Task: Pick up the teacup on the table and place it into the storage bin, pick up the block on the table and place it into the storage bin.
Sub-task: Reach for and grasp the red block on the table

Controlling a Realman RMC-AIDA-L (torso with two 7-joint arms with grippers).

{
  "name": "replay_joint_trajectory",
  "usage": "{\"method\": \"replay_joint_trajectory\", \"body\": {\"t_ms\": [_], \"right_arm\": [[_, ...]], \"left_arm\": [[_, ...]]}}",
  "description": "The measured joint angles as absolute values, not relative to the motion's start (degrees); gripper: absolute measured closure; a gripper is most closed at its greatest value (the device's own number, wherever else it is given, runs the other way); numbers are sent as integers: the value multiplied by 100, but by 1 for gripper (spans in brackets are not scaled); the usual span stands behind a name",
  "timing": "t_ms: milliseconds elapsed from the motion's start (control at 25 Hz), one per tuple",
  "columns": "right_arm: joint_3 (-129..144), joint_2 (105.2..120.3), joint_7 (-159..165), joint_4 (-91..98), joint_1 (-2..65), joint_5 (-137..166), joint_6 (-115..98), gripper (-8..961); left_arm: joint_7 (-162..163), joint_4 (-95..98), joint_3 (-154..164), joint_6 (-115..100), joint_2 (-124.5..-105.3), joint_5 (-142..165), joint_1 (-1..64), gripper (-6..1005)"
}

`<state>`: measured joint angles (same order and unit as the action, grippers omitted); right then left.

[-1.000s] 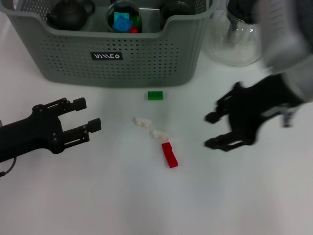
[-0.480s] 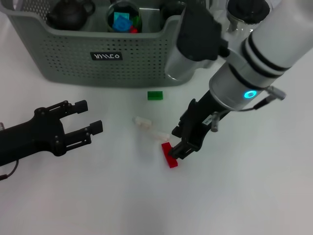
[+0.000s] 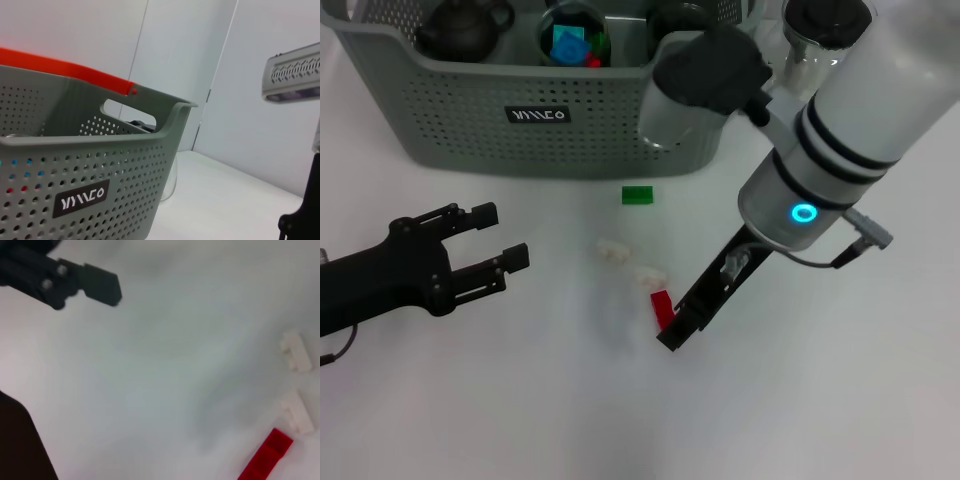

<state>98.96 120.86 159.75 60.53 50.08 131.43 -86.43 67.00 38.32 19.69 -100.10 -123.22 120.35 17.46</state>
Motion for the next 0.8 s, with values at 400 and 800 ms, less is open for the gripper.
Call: {"method": "replay_joint_trajectory", "body": {"t_ms": [400, 800], "right_arm": [[10105, 12082, 15963, 5692, 5027, 12575, -8232, 404], [10107, 12094, 15525, 4750, 5092, 11941, -7772, 404]], "left_arm": [[6685, 3773, 1968, -9842, -12322, 12032, 1740, 275], [6679, 3721, 1969, -9780, -12322, 12041, 1755, 275]]}}
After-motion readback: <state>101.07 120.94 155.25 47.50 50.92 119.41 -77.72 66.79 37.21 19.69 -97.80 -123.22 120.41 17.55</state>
